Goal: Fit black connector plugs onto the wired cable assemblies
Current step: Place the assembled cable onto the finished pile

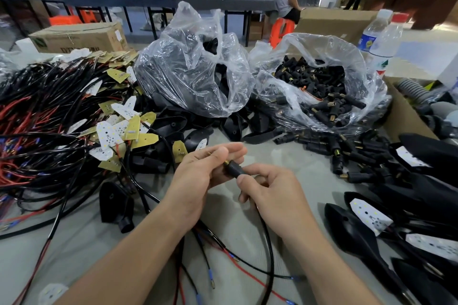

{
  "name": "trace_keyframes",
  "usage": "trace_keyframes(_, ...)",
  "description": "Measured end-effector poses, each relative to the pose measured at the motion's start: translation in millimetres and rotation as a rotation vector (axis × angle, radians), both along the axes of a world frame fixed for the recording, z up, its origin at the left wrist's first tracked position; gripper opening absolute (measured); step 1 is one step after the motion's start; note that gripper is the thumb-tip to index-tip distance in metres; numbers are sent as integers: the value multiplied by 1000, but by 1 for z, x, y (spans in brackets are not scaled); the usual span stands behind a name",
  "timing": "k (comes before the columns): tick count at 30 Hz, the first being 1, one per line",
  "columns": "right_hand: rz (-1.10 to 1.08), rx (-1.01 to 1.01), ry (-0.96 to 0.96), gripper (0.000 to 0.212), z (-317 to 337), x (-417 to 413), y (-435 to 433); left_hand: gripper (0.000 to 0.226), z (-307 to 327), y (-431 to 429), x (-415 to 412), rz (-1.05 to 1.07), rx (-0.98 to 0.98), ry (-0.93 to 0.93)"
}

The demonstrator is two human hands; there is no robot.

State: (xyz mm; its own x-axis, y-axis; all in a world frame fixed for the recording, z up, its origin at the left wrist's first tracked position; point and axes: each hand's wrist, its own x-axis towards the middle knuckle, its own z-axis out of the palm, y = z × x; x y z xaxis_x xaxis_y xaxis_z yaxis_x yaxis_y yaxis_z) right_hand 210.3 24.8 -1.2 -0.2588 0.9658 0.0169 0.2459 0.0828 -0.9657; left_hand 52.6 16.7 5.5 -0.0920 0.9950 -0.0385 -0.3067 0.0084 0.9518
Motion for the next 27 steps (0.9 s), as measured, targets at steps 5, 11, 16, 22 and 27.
trace_keyframes(5,125,-80,-50,27,4,-5,-3,26,1,8,-8,120,-15,-59)
trace_keyframes(11,382,-363,129,27,17,1,-10,26,4,6,4,186,11,-109)
trace_keyframes(16,397,-289,-20,24,17,3,-7,25,6,5,10,260,28,-151)
trace_keyframes(22,350,-325,89,31,13,3,-5,21,3,10,8,327,-112,-273)
trace_keyframes(27,226,-398,238,32,9,8,1,21,2,10,-6,17,-168,-162)
